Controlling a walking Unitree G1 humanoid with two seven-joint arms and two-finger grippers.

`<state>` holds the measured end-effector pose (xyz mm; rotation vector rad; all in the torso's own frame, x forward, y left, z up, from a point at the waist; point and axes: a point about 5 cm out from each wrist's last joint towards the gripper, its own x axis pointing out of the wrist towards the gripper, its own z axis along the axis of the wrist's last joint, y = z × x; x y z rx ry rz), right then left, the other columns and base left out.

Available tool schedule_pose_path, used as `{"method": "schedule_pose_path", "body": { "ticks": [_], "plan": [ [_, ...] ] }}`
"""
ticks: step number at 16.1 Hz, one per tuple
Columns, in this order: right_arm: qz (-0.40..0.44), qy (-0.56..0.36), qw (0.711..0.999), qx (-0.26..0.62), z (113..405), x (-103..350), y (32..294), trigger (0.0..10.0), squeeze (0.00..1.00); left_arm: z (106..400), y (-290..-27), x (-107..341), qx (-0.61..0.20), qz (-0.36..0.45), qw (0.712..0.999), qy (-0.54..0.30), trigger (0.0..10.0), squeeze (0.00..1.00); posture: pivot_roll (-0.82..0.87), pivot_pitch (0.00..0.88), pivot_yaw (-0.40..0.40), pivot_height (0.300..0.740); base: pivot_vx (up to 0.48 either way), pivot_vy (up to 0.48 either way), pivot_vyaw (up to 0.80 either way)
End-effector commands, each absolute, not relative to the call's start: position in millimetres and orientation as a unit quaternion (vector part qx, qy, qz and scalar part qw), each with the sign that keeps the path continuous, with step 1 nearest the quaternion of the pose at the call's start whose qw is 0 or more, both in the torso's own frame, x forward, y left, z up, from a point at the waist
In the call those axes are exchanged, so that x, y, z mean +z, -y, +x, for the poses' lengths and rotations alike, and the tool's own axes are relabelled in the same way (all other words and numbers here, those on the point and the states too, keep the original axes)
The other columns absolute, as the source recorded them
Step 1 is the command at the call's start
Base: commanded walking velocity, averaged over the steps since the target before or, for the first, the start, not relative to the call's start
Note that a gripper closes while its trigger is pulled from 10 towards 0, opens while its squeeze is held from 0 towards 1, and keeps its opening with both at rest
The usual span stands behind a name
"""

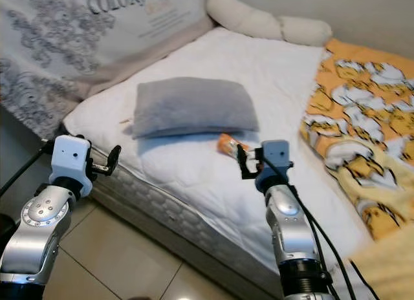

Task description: Clean up the room

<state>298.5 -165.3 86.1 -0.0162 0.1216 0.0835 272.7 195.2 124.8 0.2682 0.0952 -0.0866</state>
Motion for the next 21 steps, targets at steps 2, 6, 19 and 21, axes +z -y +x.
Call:
{"method": "schedule_pose_path", "body": {
  "ticks": [2,6,19,21],
  "plan": [
    [-0.004,-0.059,0.997,0.044,300,87,160,10.0,1.00,273,-199,125,-0.043,0.135,0.989,-0.052,10.0,0.00,0.02,0.000,-0.020,0.740,0.298,0.000,0.00],
    [-0.009,-0.060,0.997,0.045,300,86,160,10.0,1.00,273,-199,125,-0.044,0.138,0.988,-0.053,10.0,0.00,0.02,0.000,-0.019,0.740,0.305,0.000,0.00],
    [-0.089,-0.096,0.991,0.036,287,84,196,10.0,1.00,261,-197,120,-0.064,0.133,0.986,-0.076,10.0,0.00,0.00,0.000,0.010,0.740,0.271,0.000,0.00],
    [-0.103,-0.115,0.987,0.031,294,82,199,10.0,1.00,262,-197,121,-0.070,0.135,0.985,-0.075,10.0,0.00,0.00,0.000,0.017,0.740,0.261,0.000,0.00]
  ]
}}
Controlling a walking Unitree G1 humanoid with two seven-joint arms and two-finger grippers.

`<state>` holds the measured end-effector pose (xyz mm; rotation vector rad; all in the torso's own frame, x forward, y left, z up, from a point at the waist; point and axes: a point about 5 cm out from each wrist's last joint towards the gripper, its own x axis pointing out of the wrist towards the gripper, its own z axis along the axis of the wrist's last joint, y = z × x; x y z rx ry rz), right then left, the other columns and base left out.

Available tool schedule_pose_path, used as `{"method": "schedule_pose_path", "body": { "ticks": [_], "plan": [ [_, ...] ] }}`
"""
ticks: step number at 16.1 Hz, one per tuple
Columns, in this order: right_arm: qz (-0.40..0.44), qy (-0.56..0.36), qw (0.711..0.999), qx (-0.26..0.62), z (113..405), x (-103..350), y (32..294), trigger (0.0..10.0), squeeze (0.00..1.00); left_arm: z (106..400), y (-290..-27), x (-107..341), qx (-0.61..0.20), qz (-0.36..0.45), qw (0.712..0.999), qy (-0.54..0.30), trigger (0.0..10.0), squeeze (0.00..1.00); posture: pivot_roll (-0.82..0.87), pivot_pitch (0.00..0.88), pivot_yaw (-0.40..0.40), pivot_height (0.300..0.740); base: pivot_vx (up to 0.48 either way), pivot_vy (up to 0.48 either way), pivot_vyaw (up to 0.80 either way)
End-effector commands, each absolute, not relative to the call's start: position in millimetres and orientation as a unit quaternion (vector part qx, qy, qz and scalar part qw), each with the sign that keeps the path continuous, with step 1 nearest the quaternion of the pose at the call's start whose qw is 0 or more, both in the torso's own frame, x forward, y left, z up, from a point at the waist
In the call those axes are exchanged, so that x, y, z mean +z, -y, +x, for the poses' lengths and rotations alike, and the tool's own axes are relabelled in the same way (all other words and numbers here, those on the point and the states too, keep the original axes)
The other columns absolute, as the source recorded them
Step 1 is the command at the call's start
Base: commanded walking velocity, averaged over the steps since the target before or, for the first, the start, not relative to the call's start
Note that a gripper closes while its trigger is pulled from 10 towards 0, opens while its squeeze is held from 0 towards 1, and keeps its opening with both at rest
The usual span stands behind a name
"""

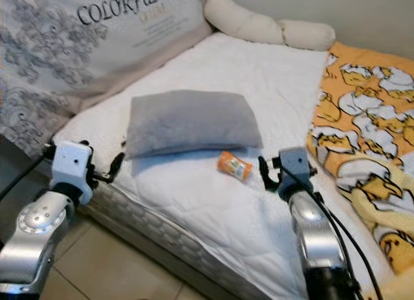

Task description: Clean up the room

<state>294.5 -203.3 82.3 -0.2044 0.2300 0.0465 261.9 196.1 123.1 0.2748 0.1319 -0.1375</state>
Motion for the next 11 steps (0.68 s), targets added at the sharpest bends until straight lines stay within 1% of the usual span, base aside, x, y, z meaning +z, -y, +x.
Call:
{"method": "schedule_pose_path", "body": {
  "ticks": [1,3,4,6,7,9,10,11],
  "plan": [
    [-0.110,-0.122,0.986,0.032,302,82,199,10.0,1.00,263,-196,121,-0.076,0.137,0.985,-0.076,10.0,0.00,0.00,0.000,0.022,0.740,0.259,0.000,0.00],
    [-0.147,-0.146,0.977,0.056,313,79,199,10.0,1.00,266,-197,122,-0.083,0.143,0.983,-0.077,10.0,0.00,0.00,0.000,0.028,0.740,0.264,0.000,0.00],
    [-0.177,-0.180,0.964,0.083,320,76,201,10.0,1.00,270,-196,123,-0.086,0.150,0.982,-0.076,10.0,0.00,-0.01,0.000,0.039,0.740,0.000,0.000,0.00],
    [-0.190,-0.206,0.954,0.110,328,76,205,10.0,1.00,273,-194,125,-0.097,0.160,0.979,-0.078,10.0,0.00,0.00,0.000,0.040,0.740,0.000,0.000,0.00],
    [-0.198,-0.218,0.948,0.124,334,77,207,10.0,1.00,274,-190,125,-0.122,0.157,0.976,-0.084,10.0,0.00,0.00,0.000,0.037,0.740,0.000,0.000,0.00],
    [-0.225,-0.241,0.932,0.153,346,81,209,10.0,1.00,271,-181,120,-0.214,0.179,0.953,-0.117,10.0,0.00,0.03,0.000,0.021,0.740,0.000,0.000,0.00],
    [-0.231,-0.247,0.927,0.163,349,82,208,10.0,1.00,269,-178,121,-0.249,0.183,0.943,-0.124,10.0,0.00,0.03,0.000,0.018,0.740,0.000,0.000,0.00],
    [-0.236,-0.251,0.924,0.167,351,82,207,10.0,1.00,268,-176,121,-0.269,0.185,0.937,-0.127,10.0,0.00,0.04,0.000,0.017,0.740,0.000,0.000,0.00]
  ]
}}
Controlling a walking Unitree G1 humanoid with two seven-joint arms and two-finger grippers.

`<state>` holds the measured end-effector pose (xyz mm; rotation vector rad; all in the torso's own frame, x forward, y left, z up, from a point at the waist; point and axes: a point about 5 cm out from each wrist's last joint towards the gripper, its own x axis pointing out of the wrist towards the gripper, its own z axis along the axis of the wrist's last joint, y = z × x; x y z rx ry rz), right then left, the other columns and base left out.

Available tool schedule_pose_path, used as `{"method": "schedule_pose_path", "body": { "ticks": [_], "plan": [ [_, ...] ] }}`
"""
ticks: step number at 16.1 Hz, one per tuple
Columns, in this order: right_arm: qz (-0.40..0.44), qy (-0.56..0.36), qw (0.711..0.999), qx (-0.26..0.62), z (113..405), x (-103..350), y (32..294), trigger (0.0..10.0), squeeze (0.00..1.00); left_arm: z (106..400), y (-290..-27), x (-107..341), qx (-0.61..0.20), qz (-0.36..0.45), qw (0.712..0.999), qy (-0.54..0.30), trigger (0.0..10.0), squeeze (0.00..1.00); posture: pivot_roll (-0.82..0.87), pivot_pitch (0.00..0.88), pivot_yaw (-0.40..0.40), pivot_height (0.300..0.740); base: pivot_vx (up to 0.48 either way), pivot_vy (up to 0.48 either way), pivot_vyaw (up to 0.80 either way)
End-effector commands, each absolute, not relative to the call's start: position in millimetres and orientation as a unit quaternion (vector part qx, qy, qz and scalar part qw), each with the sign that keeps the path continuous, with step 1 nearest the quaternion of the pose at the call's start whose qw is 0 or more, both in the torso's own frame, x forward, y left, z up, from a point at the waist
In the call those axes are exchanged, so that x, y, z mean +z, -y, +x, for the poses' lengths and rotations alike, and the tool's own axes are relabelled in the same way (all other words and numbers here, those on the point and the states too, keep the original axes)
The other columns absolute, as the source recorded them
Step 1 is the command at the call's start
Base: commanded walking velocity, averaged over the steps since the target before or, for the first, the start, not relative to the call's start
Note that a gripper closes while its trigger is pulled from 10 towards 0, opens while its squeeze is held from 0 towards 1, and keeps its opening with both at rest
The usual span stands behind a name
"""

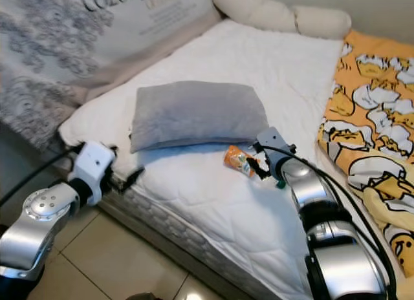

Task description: Clean up the room

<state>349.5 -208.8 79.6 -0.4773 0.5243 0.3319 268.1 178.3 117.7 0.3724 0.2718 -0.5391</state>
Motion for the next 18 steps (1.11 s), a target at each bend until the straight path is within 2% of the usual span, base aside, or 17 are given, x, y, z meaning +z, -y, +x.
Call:
{"method": "schedule_pose_path", "body": {
  "ticks": [1,2,3,6,11,14,15,18],
  "plan": [
    [-0.245,-0.269,0.914,0.182,355,82,205,10.0,1.00,264,-173,123,-0.319,0.186,0.918,-0.142,10.0,0.00,0.05,0.000,0.013,0.740,0.000,0.000,0.00],
    [-0.245,-0.272,0.912,0.184,355,82,205,10.0,1.00,264,-172,123,-0.326,0.188,0.915,-0.144,10.0,0.00,0.05,0.000,0.013,0.740,0.000,0.000,0.00],
    [-0.243,-0.281,0.908,0.195,357,81,201,10.0,0.00,261,-172,123,-0.350,0.190,0.904,-0.156,10.0,0.00,0.06,0.000,0.012,0.740,0.000,0.000,0.00],
    [-0.271,-0.297,0.892,0.205,359,77,192,10.0,0.00,252,-174,123,-0.405,0.209,0.869,-0.192,10.0,0.00,0.08,0.000,0.013,0.740,0.000,0.000,0.00],
    [-0.304,-0.293,0.892,0.161,361,75,195,10.0,0.00,241,-169,133,-0.430,0.212,0.854,-0.201,10.0,0.00,0.13,0.000,0.013,0.740,0.000,0.000,0.00],
    [-0.324,-0.293,0.890,0.133,359,74,202,10.0,0.00,236,-170,140,-0.432,0.216,0.852,-0.202,10.0,0.00,0.16,0.052,0.013,0.740,0.000,0.000,0.00],
    [-0.327,-0.293,0.890,0.125,359,73,204,10.0,0.00,230,-171,144,-0.432,0.215,0.852,-0.203,10.0,0.00,0.18,0.093,0.017,0.740,0.000,0.000,0.00],
    [-0.328,-0.303,0.887,0.116,355,69,208,10.0,0.00,216,-174,155,-0.438,0.216,0.846,-0.215,10.0,0.00,0.22,0.144,0.028,0.740,0.000,0.000,0.00]
  ]
}}
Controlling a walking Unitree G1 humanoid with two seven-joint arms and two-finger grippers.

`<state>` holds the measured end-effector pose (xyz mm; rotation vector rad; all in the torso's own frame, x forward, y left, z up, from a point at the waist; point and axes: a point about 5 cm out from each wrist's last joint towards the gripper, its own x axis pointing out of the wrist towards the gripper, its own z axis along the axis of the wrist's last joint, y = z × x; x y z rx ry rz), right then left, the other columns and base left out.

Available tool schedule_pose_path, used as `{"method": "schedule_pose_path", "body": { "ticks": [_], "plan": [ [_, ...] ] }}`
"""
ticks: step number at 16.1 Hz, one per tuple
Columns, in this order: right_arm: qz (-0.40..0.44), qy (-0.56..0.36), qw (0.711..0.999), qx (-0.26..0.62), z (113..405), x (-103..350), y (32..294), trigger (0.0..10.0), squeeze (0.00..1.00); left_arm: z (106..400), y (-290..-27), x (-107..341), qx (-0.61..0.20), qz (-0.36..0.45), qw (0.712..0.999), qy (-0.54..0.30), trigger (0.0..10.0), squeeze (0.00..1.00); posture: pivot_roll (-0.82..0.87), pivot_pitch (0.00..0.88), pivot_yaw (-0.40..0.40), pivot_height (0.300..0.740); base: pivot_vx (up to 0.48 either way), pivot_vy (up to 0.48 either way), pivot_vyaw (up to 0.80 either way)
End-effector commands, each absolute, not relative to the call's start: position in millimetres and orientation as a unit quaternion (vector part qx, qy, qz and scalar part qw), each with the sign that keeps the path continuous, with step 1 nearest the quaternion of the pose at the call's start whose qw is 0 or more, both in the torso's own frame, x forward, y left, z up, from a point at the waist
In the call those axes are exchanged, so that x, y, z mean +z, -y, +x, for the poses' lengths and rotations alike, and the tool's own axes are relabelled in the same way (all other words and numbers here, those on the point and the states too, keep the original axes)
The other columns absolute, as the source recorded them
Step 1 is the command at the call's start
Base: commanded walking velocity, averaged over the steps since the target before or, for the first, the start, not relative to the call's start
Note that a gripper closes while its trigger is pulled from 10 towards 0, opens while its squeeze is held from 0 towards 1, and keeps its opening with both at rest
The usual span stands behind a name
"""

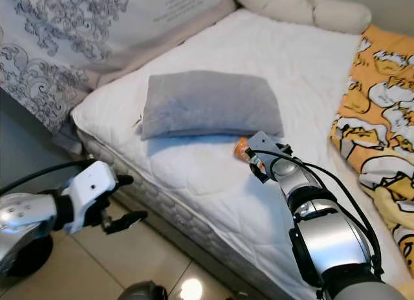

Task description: Clean up the room

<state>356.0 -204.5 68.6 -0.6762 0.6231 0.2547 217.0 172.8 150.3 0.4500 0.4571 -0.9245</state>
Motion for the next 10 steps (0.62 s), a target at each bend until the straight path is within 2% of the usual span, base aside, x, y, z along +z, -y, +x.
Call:
{"method": "schedule_pose_path", "body": {
  "ticks": [1,7,10],
  "plan": [
    [-0.332,-0.303,0.887,0.106,355,68,212,10.0,0.00,212,-175,158,-0.438,0.216,0.845,-0.217,10.0,0.00,0.23,0.153,0.035,0.740,0.000,0.000,0.00],
    [-0.355,-0.308,0.881,0.060,347,62,229,10.0,0.00,189,-177,172,-0.446,0.216,0.836,-0.234,10.0,0.00,0.30,0.185,0.065,0.740,0.000,0.000,0.00],
    [-0.313,-0.339,0.885,0.064,342,56,231,10.0,0.00,183,-181,172,-0.452,0.215,0.828,-0.253,10.0,0.00,0.31,0.178,0.080,0.740,0.000,0.000,0.00]
  ]
}}
